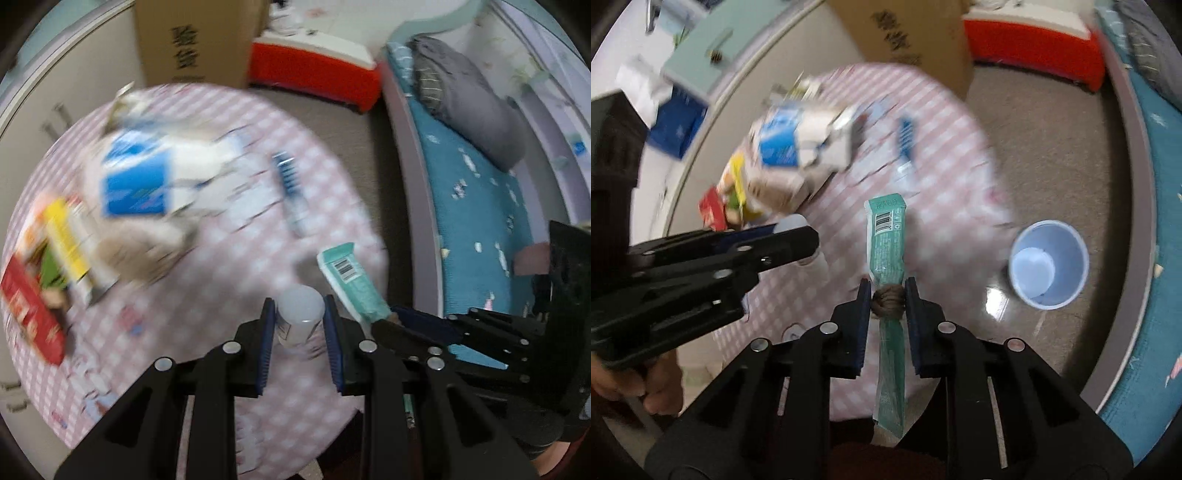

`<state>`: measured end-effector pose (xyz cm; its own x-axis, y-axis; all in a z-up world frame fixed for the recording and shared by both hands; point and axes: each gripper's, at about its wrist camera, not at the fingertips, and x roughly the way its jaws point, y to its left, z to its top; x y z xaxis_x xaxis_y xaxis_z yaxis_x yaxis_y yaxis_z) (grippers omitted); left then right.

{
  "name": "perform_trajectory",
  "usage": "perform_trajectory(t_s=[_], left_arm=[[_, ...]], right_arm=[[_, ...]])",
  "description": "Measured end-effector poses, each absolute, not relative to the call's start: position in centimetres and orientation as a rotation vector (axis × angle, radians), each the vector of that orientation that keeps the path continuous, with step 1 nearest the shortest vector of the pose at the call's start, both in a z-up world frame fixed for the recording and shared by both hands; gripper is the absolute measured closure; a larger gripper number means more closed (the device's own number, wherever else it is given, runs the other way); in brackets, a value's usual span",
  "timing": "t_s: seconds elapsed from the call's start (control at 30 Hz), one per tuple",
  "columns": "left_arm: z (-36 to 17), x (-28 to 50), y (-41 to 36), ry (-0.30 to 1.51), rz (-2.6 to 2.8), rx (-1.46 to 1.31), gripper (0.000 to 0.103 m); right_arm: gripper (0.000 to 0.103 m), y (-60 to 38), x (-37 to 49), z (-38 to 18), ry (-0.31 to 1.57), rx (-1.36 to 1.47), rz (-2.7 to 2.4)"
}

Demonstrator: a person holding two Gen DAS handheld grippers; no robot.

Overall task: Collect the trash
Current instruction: 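Carry both items over blue bucket and open both tools to drop them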

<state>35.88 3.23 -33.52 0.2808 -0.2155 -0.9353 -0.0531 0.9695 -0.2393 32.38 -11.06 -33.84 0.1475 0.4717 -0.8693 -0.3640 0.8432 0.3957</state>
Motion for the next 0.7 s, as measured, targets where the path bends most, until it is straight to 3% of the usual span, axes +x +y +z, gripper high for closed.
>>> perform_trajectory(t_s=[0.27,0.33,0.37,0.43,0.7], left_arm=[[-31.7,40.4,-5.5,1.240,-0.247,-0.178,0.078],[-31.5,41.2,-6.5,1.239,-0.265,-0.172,0.078],[-31.5,41.5,-7.3,1.239,-0.274,-0.169,0.078],[-31.5,42.1,-8.6,1.243,-0.284,-0.161,0.078],[-31.4,44.4,-13.4,1.255,-0.333,-0.121,0.078]], right_arm=[[0.084,-21.3,35.6,-31.6,1.220,0.187,0.415],[0.079,-23.0,36.7,-31.6,1.223,0.214,0.395],[0.063,-23.6,37.2,-31.7,1.220,0.226,0.391],[0.043,-25.2,38.0,-31.9,1.194,0.222,0.346],[0.043,-29.1,38.6,-30.1,1.145,0.235,0.289]])
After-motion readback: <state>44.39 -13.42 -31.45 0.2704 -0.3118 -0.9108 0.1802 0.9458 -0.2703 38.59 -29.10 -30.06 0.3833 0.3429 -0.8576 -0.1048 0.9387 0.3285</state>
